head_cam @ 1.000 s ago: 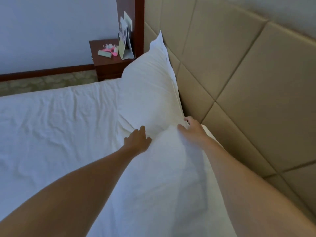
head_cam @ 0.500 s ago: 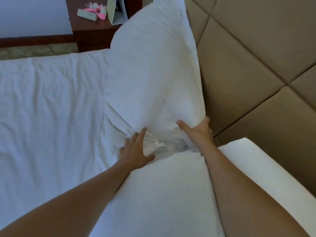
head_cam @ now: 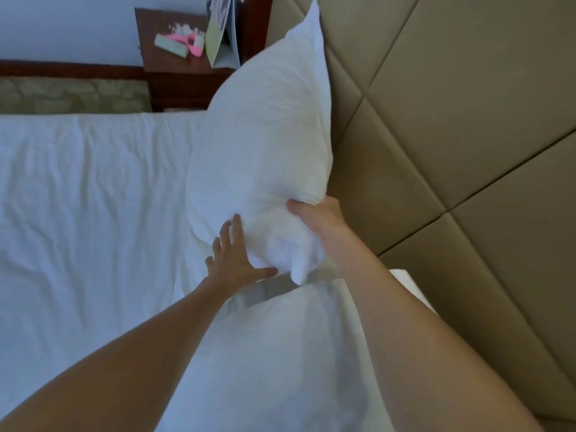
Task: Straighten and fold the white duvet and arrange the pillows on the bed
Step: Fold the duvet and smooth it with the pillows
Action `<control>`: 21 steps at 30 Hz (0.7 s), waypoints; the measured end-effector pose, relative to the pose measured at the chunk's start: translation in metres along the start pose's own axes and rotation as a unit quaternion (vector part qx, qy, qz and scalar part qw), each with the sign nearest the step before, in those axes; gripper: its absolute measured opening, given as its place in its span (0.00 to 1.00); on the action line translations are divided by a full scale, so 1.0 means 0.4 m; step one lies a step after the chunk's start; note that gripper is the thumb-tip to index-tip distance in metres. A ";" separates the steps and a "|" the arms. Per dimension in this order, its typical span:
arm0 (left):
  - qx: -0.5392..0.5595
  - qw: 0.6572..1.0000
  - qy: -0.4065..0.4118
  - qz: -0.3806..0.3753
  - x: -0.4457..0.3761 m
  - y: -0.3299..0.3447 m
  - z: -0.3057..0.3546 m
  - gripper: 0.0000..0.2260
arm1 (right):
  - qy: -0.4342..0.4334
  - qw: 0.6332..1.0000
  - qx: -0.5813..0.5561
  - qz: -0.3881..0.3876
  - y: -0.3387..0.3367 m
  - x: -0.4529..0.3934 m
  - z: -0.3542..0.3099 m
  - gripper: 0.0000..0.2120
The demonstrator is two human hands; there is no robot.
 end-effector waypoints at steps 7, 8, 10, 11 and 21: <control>0.156 0.971 -0.001 0.184 0.167 -0.357 0.100 0.50 | -0.063 0.988 -0.122 -0.070 -0.025 0.130 -0.464 0.33; 0.169 0.966 0.006 0.196 0.204 -0.392 0.110 0.46 | -0.073 0.987 -0.117 -0.077 -0.053 0.160 -0.508 0.37; 0.198 0.957 0.013 0.213 0.280 -0.457 0.144 0.32 | -0.089 0.987 -0.104 -0.085 -0.122 0.220 -0.574 0.41; 0.204 0.954 0.018 0.220 0.327 -0.489 0.171 0.24 | -0.098 0.986 -0.101 -0.087 -0.161 0.256 -0.606 0.39; 0.170 0.873 0.214 0.403 1.065 -0.769 0.428 0.06 | -0.230 0.953 -0.187 -0.067 -0.660 0.798 -0.824 0.23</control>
Point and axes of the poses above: each hand's wrist, its own x-axis away from the middle knuckle, its own y-axis out of the palm, z = x × y, the point moved 10 cm from there along -x, towards the middle knuckle, and after that the axes turned 15 degrees about -y, right-handed, at the moved point
